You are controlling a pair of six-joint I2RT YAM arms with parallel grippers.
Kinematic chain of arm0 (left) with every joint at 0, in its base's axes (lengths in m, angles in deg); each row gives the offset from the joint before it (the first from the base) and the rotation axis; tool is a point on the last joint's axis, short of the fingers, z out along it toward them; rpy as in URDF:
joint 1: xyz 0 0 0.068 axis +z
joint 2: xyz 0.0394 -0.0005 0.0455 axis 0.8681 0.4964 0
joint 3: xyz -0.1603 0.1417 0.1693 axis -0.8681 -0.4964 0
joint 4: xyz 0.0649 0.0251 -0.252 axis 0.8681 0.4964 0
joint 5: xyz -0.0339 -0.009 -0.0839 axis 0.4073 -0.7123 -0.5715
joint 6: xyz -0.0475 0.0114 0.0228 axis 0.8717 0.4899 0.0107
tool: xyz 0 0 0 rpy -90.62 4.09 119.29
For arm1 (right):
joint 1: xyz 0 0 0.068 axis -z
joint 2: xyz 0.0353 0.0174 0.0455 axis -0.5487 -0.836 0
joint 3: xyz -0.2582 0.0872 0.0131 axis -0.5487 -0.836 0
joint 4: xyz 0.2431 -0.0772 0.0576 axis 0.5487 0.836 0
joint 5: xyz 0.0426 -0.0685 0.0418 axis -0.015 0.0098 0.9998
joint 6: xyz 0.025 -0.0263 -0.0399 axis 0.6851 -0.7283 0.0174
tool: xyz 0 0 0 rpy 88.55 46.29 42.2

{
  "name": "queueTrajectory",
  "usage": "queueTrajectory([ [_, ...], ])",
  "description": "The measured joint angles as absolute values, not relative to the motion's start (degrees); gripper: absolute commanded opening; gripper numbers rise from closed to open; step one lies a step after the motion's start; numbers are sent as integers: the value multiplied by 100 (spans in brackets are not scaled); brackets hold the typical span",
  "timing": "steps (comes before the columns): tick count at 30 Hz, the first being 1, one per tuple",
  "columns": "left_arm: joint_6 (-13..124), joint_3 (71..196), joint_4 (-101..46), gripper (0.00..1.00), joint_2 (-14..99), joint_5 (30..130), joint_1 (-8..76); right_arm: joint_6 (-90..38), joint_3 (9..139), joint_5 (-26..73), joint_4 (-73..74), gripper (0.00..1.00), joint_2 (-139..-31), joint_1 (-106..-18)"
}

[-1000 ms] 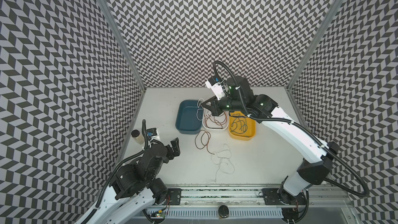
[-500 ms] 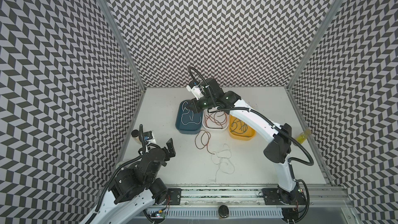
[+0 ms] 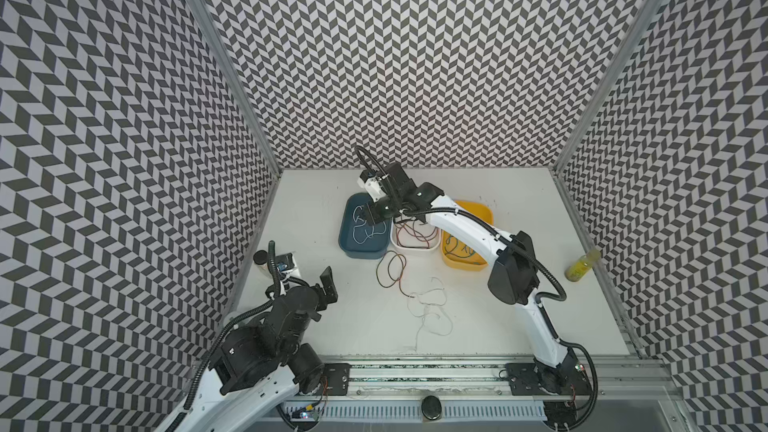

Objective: Untangle the cables
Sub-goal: 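Lower the white wire into the teal tub and open the right gripper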

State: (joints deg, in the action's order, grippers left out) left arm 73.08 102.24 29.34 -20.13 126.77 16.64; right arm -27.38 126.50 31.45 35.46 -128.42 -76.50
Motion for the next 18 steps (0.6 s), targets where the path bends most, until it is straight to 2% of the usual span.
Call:
queueTrajectory([
  [10,7221,10224,2901,100,-1927,12646,1795,-2907,12676,2610,3966,27,-12844,-7650],
  [18,7197,10222,2880,100,-1910,12622,1835,-2957,12634,2467,4268,32,-12766,-7656],
])
